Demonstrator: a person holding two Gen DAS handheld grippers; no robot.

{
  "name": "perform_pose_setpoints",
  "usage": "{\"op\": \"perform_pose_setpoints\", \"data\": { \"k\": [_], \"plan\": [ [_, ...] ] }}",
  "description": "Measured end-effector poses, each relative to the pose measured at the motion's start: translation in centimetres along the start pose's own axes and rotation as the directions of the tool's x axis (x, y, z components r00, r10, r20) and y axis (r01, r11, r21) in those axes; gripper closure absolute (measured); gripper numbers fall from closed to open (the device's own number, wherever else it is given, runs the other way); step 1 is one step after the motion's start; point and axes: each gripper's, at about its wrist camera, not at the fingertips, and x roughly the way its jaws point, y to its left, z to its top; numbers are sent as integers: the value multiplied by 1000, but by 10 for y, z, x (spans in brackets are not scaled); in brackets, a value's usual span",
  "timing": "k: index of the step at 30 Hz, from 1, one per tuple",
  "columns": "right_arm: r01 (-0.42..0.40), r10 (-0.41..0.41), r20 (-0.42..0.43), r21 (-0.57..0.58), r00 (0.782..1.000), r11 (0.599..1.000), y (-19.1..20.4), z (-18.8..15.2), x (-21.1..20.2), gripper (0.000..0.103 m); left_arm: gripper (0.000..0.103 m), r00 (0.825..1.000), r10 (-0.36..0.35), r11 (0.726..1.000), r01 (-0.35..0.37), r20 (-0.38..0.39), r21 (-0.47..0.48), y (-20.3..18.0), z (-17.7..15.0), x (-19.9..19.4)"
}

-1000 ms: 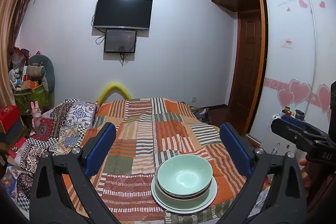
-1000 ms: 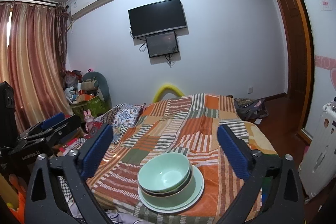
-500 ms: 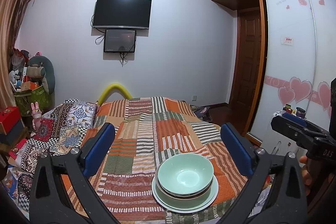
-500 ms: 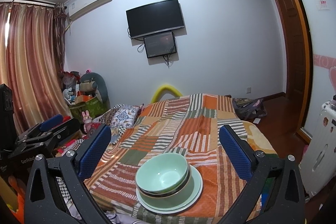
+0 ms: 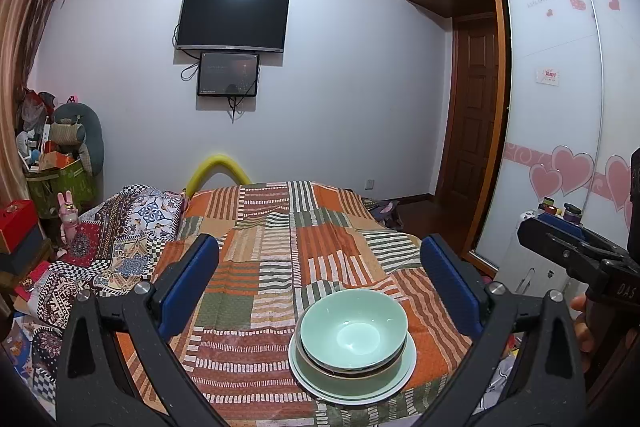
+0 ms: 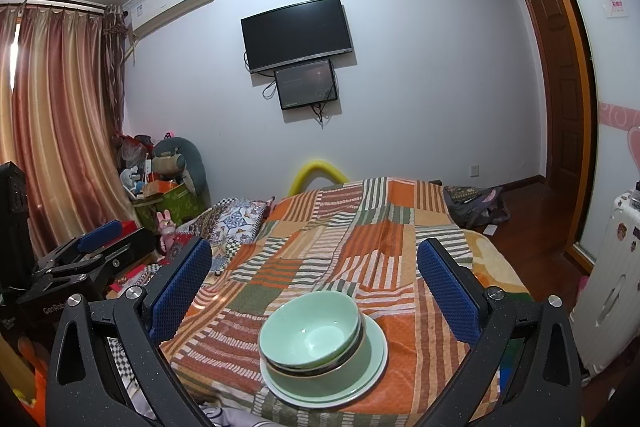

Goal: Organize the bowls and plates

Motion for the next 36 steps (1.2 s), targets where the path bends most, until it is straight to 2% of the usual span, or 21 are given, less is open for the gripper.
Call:
{"op": "perform_pose_setpoints", "data": {
  "k": [36],
  "plan": [
    [-3,3,0,-7,1000,1000,2,2,0,1,0,1000,-15,1000,15,1,8,2,-2,-2]
  ]
}}
